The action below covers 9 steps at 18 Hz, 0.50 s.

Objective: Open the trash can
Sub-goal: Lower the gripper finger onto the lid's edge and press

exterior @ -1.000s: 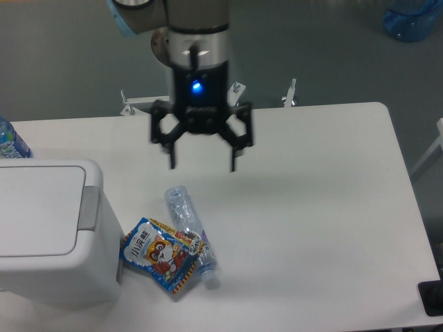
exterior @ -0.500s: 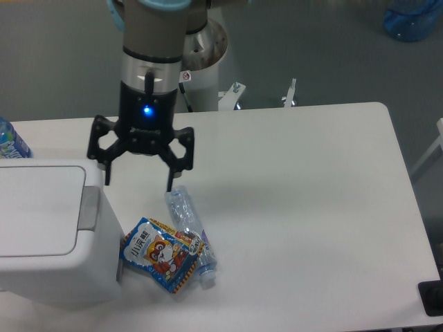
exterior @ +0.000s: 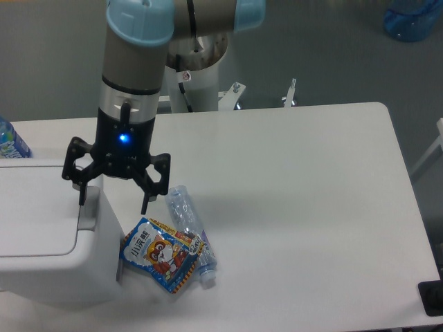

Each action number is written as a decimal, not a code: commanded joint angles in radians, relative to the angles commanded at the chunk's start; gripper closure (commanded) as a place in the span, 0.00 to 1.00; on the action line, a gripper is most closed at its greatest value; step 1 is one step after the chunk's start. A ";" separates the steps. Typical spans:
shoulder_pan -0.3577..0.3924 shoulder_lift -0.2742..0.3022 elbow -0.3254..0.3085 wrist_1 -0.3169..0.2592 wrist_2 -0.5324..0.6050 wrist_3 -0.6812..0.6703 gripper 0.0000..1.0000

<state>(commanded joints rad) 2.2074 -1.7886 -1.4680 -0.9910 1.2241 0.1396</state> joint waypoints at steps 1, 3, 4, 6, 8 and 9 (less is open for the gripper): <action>0.000 -0.002 0.000 0.003 0.002 0.000 0.00; 0.000 -0.005 -0.003 0.006 0.002 0.005 0.00; 0.000 -0.006 -0.003 0.006 0.002 0.005 0.00; 0.000 -0.008 -0.002 0.006 0.002 0.005 0.00; 0.000 -0.008 -0.003 0.005 0.002 0.005 0.00; 0.002 -0.008 -0.003 0.005 0.003 0.005 0.00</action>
<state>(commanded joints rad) 2.2089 -1.7963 -1.4711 -0.9863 1.2272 0.1442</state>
